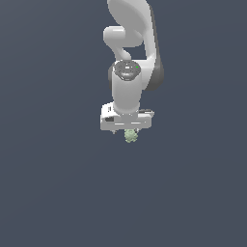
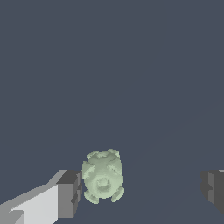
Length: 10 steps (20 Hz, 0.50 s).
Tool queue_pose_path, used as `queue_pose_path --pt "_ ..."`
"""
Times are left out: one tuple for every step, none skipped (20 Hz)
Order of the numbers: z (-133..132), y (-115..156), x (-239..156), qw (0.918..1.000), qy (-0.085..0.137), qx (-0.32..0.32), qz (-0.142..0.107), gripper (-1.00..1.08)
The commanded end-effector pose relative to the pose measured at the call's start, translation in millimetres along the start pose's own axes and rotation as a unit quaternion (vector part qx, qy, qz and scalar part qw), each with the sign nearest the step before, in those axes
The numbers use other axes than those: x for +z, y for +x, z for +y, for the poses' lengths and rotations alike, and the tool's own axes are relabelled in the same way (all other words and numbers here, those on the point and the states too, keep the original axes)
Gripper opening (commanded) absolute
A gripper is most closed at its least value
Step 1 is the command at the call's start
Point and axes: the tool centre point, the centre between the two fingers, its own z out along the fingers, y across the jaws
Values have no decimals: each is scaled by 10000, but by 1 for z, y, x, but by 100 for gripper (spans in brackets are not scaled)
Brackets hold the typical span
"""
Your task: Pick up the object and move it to a goal position.
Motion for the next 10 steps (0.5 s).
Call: queue_pose_path --pt "0 0 0 10000 0 0 0 100" --pt "1 0 0 10000 1 9 -2 100" --pt "2 0 0 10000 5 37 -9 100" --pt "5 -1 1 10000 12 81 -21 100" --pt "8 -2 2 9999 22 143 -36 100" --pt "13 -3 2 9997 34 222 -56 100" --pt "17 -4 3 9995 46 299 -75 100" --pt "21 -5 4 9993 55 358 -90 100" --pt "23 -5 4 9991 61 398 -99 100" --pt "24 -6 4 9990 64 419 -105 100"
